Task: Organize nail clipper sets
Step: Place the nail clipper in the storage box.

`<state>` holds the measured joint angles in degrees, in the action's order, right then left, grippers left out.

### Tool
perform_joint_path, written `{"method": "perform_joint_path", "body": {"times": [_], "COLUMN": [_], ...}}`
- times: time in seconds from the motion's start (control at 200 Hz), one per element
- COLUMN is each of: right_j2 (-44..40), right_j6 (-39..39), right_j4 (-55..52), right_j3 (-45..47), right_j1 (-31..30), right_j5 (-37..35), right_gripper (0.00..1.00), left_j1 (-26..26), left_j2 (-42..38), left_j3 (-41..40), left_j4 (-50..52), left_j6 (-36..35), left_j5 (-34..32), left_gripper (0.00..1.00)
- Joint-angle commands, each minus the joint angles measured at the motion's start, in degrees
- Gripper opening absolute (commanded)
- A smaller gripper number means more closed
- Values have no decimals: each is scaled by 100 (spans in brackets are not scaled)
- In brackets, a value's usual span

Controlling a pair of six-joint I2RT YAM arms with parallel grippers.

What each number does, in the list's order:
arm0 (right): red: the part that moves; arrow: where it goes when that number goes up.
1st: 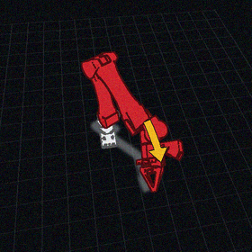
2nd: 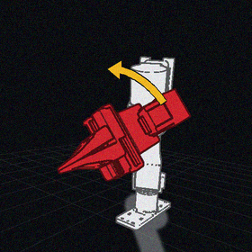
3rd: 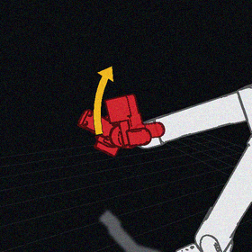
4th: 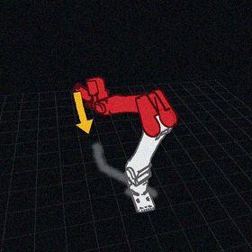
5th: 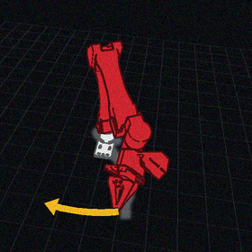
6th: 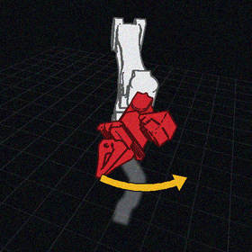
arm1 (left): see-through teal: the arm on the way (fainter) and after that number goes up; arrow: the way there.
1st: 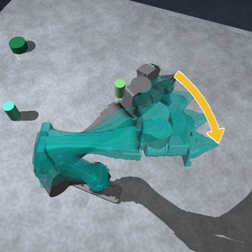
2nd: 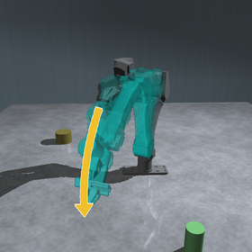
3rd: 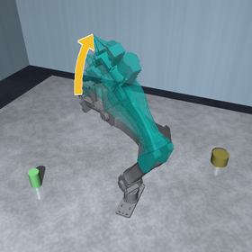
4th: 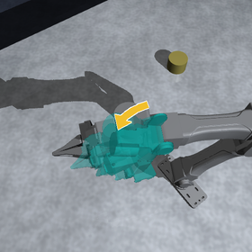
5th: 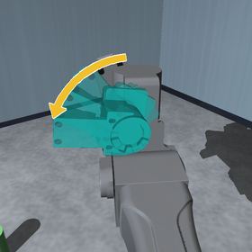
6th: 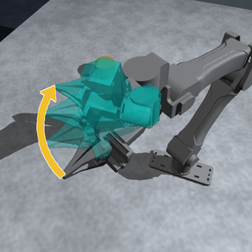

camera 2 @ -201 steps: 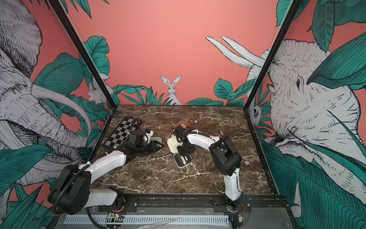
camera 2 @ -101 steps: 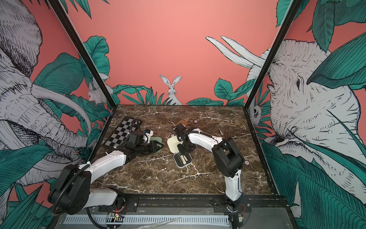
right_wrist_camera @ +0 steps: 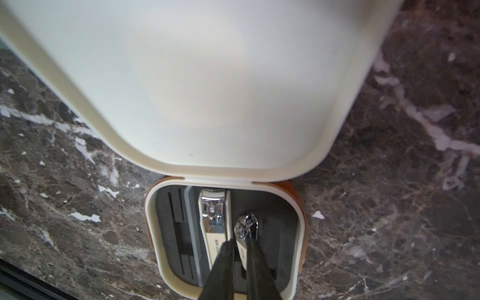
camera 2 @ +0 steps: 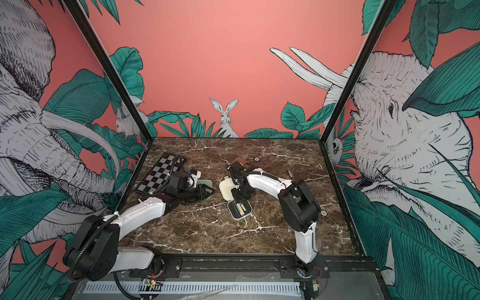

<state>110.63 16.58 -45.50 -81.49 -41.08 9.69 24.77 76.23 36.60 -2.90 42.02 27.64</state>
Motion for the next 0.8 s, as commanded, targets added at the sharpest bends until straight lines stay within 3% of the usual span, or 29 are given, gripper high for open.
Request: {"method": "perform_joint_path", "body": {"times": [0.0,0.4,0.795], "right_j2": [142,353,341], "right_j6": [80,150,232], "right_j4": [-25,216,438], "right_j3": [-21,236,599], "right_j1": [45,184,337], "right_j5": [-11,79,92], "right_gripper": [12,0,0], "left_j1": [36,42,36], "left_j2": [-11,-41,-45], "left_j3": [102,102,111], "left_j4": [56,98,119], "left_j6": [8,-1,-1], "left_j5": [0,-13,-22], "left_gripper": [45,45,45]}}
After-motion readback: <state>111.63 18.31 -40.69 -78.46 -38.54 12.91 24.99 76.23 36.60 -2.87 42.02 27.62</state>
